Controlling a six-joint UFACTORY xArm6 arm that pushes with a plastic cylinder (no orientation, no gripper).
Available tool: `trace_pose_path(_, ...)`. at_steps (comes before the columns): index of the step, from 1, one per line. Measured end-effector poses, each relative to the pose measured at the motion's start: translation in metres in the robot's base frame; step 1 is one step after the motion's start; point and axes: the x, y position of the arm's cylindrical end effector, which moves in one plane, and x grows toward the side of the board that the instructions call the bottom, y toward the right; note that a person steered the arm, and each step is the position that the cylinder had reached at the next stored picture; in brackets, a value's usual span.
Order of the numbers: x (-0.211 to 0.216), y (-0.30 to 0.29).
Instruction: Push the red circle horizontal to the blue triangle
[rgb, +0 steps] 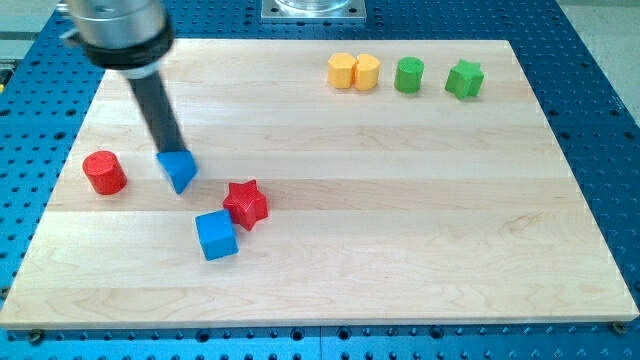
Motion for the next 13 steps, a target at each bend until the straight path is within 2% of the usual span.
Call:
trace_pose_path(1, 0.014, -0.01)
trace_pose_path(2, 0.055, -0.01)
trace_pose_path(4, 0.009, -0.029)
trace_pose_path(6, 0.001, -0.1)
trace_pose_path(7, 0.035, -0.123)
trace_pose_path(8, 0.044, -0.12)
trace_pose_path(9, 0.051, -0.156)
trace_pose_path(11, 0.114, -0.127)
trace_pose_path(12, 0.12, -0.114)
trace_pose_path(13, 0.153, -0.117)
